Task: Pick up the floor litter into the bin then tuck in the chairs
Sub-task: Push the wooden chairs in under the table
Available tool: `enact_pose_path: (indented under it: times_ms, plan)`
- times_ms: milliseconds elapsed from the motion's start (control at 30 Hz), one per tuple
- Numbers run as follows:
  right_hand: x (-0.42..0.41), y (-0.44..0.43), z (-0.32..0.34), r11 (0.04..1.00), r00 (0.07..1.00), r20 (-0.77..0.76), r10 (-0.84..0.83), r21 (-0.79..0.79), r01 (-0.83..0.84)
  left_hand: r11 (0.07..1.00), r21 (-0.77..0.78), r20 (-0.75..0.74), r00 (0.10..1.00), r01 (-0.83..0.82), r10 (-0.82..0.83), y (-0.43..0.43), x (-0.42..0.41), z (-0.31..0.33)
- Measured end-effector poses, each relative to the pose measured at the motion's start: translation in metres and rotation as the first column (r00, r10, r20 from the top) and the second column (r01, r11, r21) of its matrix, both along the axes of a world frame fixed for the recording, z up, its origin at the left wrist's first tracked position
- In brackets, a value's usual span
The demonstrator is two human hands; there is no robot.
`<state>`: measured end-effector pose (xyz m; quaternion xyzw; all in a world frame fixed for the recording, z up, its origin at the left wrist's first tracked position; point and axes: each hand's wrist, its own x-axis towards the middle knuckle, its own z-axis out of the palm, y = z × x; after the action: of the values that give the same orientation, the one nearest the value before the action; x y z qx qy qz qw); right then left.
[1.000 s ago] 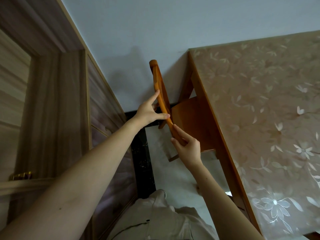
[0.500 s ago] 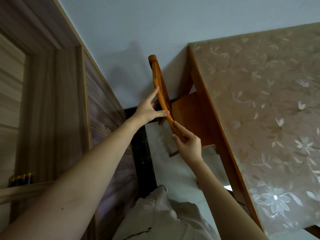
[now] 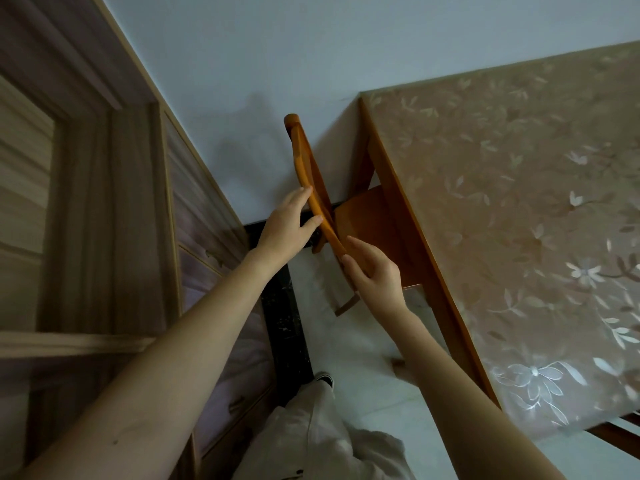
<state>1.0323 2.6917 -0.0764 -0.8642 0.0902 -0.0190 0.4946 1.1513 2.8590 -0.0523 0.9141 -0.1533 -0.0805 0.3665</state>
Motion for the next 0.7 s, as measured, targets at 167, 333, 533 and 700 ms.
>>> enact_pose_path:
  times_ms: [167, 333, 533, 700]
  plan:
    - [-0.027, -0.021, 0.030, 0.928, 0.983, 0.157, 0.097, -0.370, -0.033, 0.957, 0.267, 0.289, 0.938, 0.110, -0.188, -0.004, -0.022, 0.017]
    - [-0.073, -0.049, 0.043, 0.845, 0.982, 0.182, 0.050, -0.533, 0.056, 0.931, 0.324, 0.391, 0.873, 0.167, -0.292, -0.017, -0.073, 0.030]
    - [-0.170, -0.094, 0.047, 0.801, 0.985, 0.133, -0.112, -0.574, 0.169, 0.894, 0.309, 0.335, 0.843, 0.323, -0.421, -0.056, -0.161, 0.027]
    - [-0.275, -0.131, 0.042, 0.736, 0.935, 0.109, -0.338, -0.588, 0.335, 0.790, 0.266, 0.277, 0.742, 0.552, -0.611, -0.121, -0.237, 0.017]
